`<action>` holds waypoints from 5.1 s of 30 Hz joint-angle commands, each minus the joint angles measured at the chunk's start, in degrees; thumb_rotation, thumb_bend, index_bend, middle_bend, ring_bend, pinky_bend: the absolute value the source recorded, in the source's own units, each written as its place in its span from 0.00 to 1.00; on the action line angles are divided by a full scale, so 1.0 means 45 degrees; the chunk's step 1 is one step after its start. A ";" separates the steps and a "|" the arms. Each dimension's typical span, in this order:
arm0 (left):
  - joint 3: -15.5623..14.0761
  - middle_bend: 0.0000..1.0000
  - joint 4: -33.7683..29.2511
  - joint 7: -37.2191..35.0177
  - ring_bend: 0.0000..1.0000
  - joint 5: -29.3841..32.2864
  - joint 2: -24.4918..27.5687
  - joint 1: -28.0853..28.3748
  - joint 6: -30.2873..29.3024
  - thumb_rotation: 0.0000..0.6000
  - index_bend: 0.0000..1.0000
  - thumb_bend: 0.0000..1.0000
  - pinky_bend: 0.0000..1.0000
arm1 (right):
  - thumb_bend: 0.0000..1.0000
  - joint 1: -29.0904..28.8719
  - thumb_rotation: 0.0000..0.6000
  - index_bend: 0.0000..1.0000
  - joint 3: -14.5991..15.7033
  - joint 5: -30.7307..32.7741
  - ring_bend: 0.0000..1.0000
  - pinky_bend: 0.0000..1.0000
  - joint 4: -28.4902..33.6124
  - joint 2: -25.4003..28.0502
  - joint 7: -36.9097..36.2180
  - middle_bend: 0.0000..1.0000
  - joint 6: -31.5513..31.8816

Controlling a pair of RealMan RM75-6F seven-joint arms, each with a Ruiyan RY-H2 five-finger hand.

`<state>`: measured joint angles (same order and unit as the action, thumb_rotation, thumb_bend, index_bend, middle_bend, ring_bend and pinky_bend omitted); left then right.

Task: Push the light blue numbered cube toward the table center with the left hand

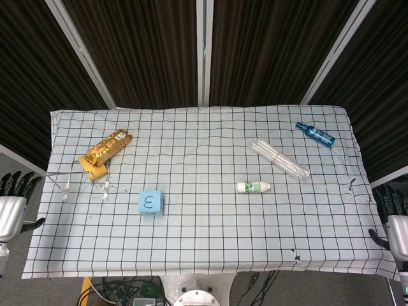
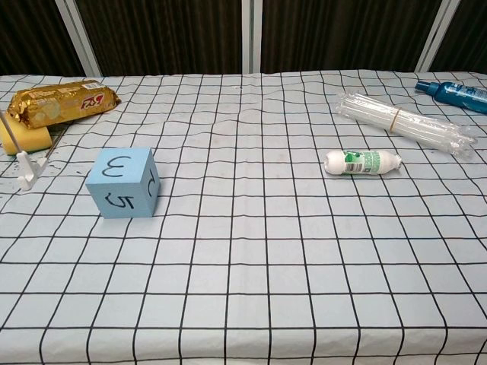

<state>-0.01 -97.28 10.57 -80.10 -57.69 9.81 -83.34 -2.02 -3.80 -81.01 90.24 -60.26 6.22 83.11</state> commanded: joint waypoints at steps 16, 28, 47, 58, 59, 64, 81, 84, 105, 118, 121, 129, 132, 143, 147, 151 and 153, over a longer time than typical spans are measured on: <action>-0.0026 0.10 -0.0322 -0.1564 0.01 -0.0757 -0.0064 -0.0062 0.0598 1.00 0.14 0.02 0.17 | 0.13 0.0009 1.00 0.00 -0.0133 0.0098 0.00 0.00 0.0154 0.0198 -0.0197 0.00 0.0088; -0.0806 0.83 -0.1307 -0.0150 0.82 -0.1479 0.0027 0.0572 0.2501 1.00 0.41 0.34 0.79 | 0.13 0.0050 1.00 0.00 -0.0261 0.0119 0.00 0.00 0.0407 0.0566 -0.0329 0.00 0.0270; -0.1082 0.84 -0.2563 0.2054 0.84 -0.0372 -0.1343 0.2383 0.6285 1.00 0.23 0.38 0.81 | 0.13 -0.0039 1.00 0.00 -0.0323 0.0411 0.00 0.00 0.0377 0.0635 -0.0536 0.00 -0.0038; -0.0674 0.84 -0.2298 0.2569 0.84 -0.0247 -0.2911 0.3316 0.6930 1.00 0.17 0.40 0.81 | 0.13 -0.0087 1.00 0.00 -0.0357 0.0667 0.00 0.00 0.0155 0.0639 -0.0748 0.00 -0.0292; -0.0636 0.85 -0.2227 0.2642 0.84 -0.0233 -0.3019 0.3349 0.6888 1.00 0.17 0.40 0.81 | 0.13 -0.0087 1.00 0.00 -0.0354 0.0682 0.00 0.00 0.0132 0.0636 -0.0770 0.00 -0.0312; -0.0496 0.85 -0.2027 0.2686 0.84 0.0094 -0.3343 0.3474 0.6780 1.00 0.16 0.40 0.81 | 0.13 -0.0094 1.00 0.00 -0.0371 0.0773 0.00 0.00 0.0022 0.0630 -0.0869 0.00 -0.0386; -0.0236 0.85 -0.1691 0.3511 0.84 0.2270 -0.3259 0.3367 0.5878 1.00 0.15 0.42 0.81 | 0.13 -0.0147 1.00 0.00 -0.0381 0.0854 0.00 0.00 -0.0019 0.0575 -0.0847 0.00 -0.0499; -0.0146 0.85 -0.1678 0.3198 0.84 0.2197 -0.3198 0.3349 0.5685 1.00 0.15 0.42 0.81 | 0.13 -0.0169 1.00 0.00 -0.0377 0.0876 0.00 0.00 -0.0011 0.0555 -0.0799 0.00 -0.0545; -0.0413 0.85 -0.2593 0.4138 0.85 0.3239 -0.2188 0.3317 0.4929 1.00 0.28 0.42 0.81 | 0.14 -0.0191 1.00 0.00 -0.0387 0.1009 0.00 0.00 -0.0139 0.0459 -0.0756 0.00 -0.0627; -0.0621 0.85 -0.2534 0.2929 0.85 0.2380 -0.2890 0.3773 0.6096 1.00 0.21 0.43 0.81 | 0.15 -0.0243 1.00 0.00 -0.0419 0.1142 0.00 0.00 -0.0153 0.0426 -0.0744 0.00 -0.0755; -0.0480 0.85 -0.2258 0.3146 0.85 0.2650 -0.3315 0.3879 0.6040 1.00 0.19 0.43 0.81 | 0.15 -0.0241 1.00 0.00 -0.0423 0.1162 0.00 0.00 -0.0219 0.0430 -0.0829 0.00 -0.0781; -0.0127 0.85 -0.1931 0.3498 0.85 0.3700 -0.3605 0.4250 0.6140 1.00 0.19 0.44 0.81 | 0.15 -0.0231 1.00 0.00 -0.0456 0.1270 0.00 0.00 -0.0435 0.0449 -0.1085 0.00 -0.0872; -0.0025 0.85 -0.2060 0.3436 0.85 0.3783 -0.3541 0.4373 0.6156 1.00 0.18 0.44 0.81 | 0.15 -0.0289 1.00 0.00 -0.0480 0.1360 0.00 0.00 -0.0481 0.0426 -0.1115 0.00 -0.1019; 0.0340 0.85 -0.1334 0.3463 0.85 0.4549 -0.3667 0.5255 0.6938 1.00 0.17 0.44 0.81 | 0.15 -0.0211 1.00 0.00 -0.0459 0.1346 0.00 0.00 -0.0494 0.0463 -0.1069 0.00 -0.0889; 0.0378 0.85 -0.1072 0.3486 0.85 0.4855 -0.3638 0.5526 0.7186 1.00 0.17 0.44 0.81 | 0.15 -0.0171 1.00 0.00 -0.0477 0.1391 0.00 0.00 -0.0451 0.0494 -0.1026 0.00 -0.0827; 0.0505 0.85 -0.0861 0.3521 0.85 0.5007 -0.3570 0.5810 0.7295 1.00 0.17 0.44 0.81 | 0.15 -0.0191 1.00 0.00 -0.0462 0.1381 0.00 0.00 -0.0369 0.0490 -0.0890 0.00 -0.0849; 0.0583 0.85 -0.0823 0.3474 0.85 0.5055 -0.3510 0.5962 0.7380 1.00 0.17 0.44 0.81 | 0.15 -0.0202 1.00 0.00 -0.0456 0.1365 0.00 0.00 -0.0315 0.0482 -0.0814 0.00 -0.0844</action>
<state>2.41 -101.11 26.31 -57.49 -73.64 36.36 -50.34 -2.90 -5.87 -74.84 88.75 -58.08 2.48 79.31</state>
